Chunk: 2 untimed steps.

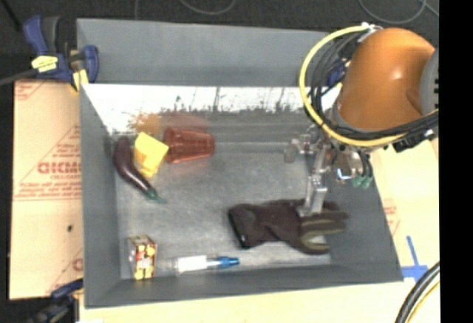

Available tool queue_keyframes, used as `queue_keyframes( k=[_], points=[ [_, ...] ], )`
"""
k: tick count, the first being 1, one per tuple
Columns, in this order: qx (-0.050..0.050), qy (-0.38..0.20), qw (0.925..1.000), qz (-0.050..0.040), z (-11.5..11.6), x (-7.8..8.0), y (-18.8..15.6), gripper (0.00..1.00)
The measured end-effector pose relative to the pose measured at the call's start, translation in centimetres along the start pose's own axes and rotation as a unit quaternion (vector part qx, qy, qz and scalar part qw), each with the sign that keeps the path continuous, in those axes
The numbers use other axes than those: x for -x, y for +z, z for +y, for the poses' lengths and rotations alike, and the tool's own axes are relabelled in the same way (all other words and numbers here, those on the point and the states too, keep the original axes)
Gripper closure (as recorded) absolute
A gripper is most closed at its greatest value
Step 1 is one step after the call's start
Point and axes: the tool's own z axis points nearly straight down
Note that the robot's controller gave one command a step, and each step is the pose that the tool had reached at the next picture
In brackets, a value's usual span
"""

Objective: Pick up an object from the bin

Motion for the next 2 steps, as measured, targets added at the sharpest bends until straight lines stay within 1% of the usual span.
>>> queue_keyframes(
  k=[1,2],
  points=[
    [-0.001,-0.001,1.0000,-0.0041,0.0,0.1,-0.4,0.00],
    [-0.001,-0.035,0.9994,-0.0064,-1.5,-0.6,2.7,0.00]
  ],
)
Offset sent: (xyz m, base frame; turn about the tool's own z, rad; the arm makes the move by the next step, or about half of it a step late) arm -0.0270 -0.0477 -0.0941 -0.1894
